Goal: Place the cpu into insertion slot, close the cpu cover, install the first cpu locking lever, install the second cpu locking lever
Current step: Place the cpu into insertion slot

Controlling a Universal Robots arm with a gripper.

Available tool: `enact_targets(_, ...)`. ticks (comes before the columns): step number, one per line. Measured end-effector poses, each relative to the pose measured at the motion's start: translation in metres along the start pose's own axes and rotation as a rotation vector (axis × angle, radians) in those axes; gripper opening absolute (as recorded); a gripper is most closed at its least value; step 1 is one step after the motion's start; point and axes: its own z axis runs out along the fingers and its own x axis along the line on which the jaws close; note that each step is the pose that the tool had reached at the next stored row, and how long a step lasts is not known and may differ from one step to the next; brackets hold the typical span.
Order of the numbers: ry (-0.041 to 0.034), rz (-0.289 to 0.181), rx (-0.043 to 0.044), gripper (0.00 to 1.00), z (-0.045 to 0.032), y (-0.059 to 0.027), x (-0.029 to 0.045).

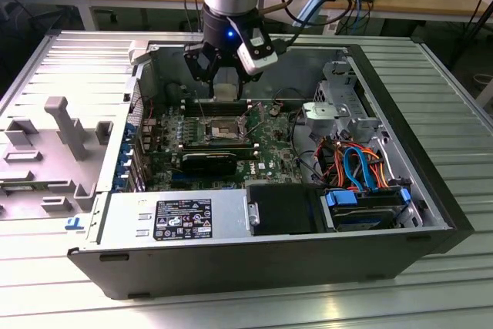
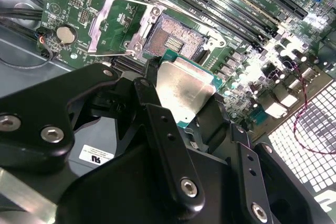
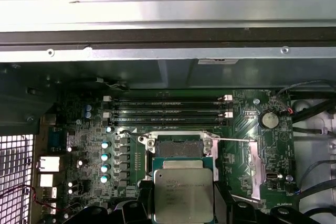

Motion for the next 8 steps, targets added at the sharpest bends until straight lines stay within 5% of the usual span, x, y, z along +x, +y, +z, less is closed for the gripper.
enact_targets(8, 0.0001, 0.0, 0.0001, 0.54, 0.0021, -0.0013, 0.0001)
